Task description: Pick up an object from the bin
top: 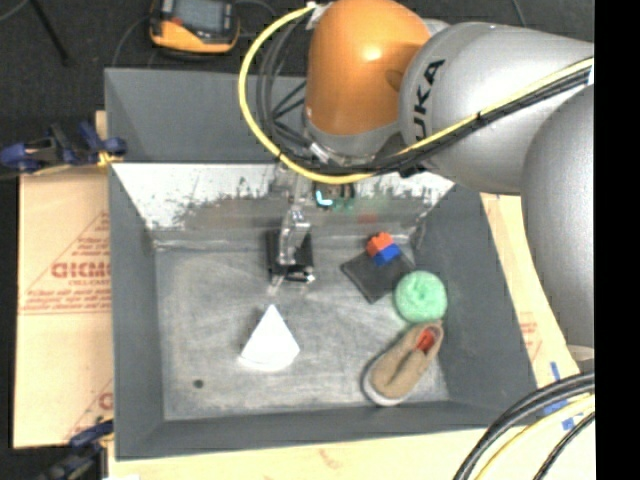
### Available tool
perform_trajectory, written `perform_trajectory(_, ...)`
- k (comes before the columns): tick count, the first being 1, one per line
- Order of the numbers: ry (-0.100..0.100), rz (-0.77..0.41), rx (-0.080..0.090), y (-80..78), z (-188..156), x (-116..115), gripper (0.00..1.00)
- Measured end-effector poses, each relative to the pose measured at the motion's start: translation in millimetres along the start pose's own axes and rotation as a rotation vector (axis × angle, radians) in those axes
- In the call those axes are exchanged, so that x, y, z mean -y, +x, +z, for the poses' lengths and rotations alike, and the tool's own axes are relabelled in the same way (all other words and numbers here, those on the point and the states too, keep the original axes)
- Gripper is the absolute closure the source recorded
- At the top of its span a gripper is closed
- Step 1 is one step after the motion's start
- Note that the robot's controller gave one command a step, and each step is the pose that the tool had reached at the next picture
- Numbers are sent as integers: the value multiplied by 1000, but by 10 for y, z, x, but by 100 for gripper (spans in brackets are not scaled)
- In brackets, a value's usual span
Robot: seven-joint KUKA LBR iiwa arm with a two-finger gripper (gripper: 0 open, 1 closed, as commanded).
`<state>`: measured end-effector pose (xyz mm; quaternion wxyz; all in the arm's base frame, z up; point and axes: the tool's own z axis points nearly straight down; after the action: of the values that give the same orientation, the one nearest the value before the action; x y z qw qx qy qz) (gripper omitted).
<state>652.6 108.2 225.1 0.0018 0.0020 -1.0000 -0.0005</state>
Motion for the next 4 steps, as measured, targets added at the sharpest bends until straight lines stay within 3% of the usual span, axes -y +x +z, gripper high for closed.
perform_trajectory(1, -1, 1, 8, -15, -52, 4, 0)
perform_trajectory(2, -1, 7, 12, 150, 525, -52, 0)
perform_trajectory(3, 1, -13, 7, 653, 904, 136, 0)
perform_trajectory(4, 1, -188, 8, 429, 1420, 302, 100)
